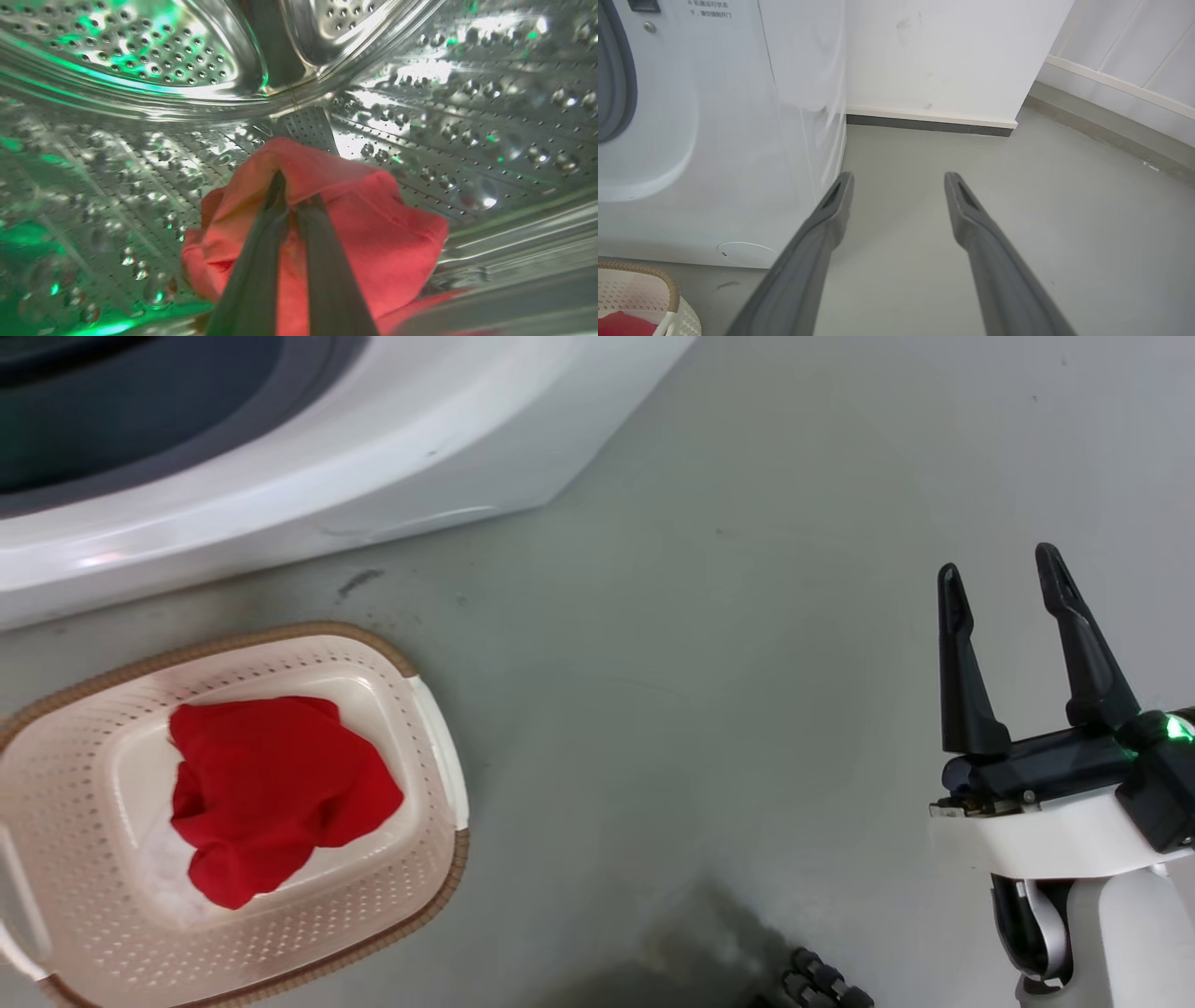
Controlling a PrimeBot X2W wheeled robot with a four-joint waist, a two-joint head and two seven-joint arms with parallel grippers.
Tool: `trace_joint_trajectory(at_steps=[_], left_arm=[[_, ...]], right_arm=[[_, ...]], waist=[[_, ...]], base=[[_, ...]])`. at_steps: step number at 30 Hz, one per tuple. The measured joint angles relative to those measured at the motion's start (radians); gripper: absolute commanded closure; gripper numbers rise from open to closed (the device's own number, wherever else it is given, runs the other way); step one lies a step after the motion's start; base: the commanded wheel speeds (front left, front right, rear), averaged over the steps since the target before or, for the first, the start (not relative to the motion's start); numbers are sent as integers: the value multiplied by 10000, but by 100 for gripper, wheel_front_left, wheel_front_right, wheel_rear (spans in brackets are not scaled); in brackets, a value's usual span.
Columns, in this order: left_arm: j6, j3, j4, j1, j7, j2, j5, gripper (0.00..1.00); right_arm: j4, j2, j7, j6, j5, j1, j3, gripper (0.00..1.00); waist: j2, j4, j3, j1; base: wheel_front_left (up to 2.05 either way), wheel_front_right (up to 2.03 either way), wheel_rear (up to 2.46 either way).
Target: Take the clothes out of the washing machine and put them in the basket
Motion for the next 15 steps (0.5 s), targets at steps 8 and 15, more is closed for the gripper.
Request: trace_joint_trajectory(at_steps=[8,15], left_arm=[[-10,-278,-77,1500,-1358,-654,-512,100],[-10,-617,-232,3069,-2838,-991,-606,100]], right_arm=[[153,2,-2,-2,-385,28,-341,0],[460,6,0,0,-610,293,-391,0]], waist=[[0,649,-1024,0],[0,1172,-2087,-1]], base=[[0,0,0],[0,0,0]])
